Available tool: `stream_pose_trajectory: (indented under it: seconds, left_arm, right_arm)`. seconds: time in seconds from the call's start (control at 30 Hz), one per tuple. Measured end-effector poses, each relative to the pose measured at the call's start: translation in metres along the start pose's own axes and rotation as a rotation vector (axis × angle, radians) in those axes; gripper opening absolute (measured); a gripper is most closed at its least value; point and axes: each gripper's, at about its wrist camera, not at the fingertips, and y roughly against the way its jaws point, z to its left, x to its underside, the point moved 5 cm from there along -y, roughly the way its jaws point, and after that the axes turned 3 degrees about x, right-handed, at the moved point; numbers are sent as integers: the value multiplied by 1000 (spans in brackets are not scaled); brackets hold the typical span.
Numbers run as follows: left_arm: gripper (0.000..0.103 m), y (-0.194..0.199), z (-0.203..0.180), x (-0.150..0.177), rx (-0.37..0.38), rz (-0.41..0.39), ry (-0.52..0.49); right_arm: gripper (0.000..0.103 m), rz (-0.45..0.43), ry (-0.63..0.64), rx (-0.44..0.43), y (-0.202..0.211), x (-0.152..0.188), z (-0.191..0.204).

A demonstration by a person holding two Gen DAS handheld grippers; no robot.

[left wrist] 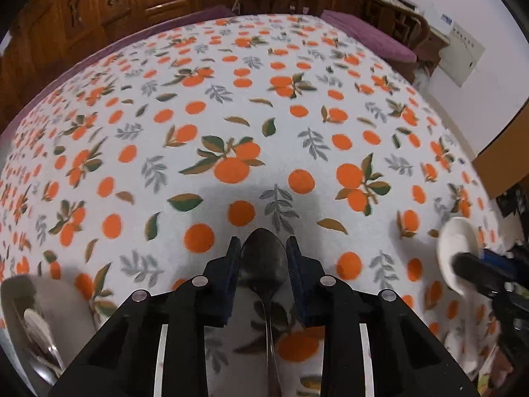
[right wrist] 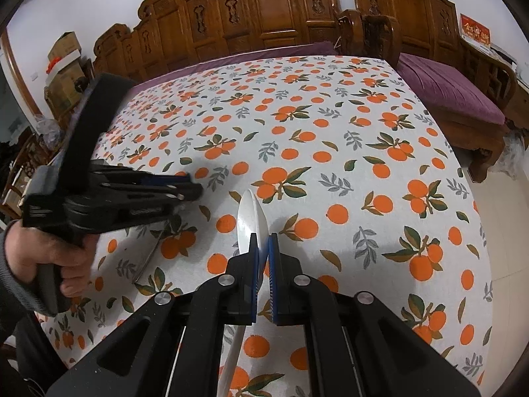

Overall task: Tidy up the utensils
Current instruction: 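Carry the white spoon and metal spoon over the silver tray, then open the left tool to drop the metal spoon in the tray while the right tool lowers the white spoon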

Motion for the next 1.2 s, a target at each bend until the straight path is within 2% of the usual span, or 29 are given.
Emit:
stream_pose_trajectory:
  seconds: [0.37, 0.63, 0.87, 1.2]
  left_arm:
    - [26, 130, 1, 22, 32, -224, 23]
    - [26, 188, 23, 35, 12, -305, 44]
    - [26, 213, 65, 51, -31, -335, 81]
    - [26, 205, 138, 76, -82, -301, 172]
  right_arm:
    - [7, -64, 39, -20, 34, -11, 45]
    - [7, -101, 85, -43, 54, -19, 88]
    - [7, -105, 118, -70, 53, -27, 129]
    - [7, -105, 161, -104, 48, -36, 178]
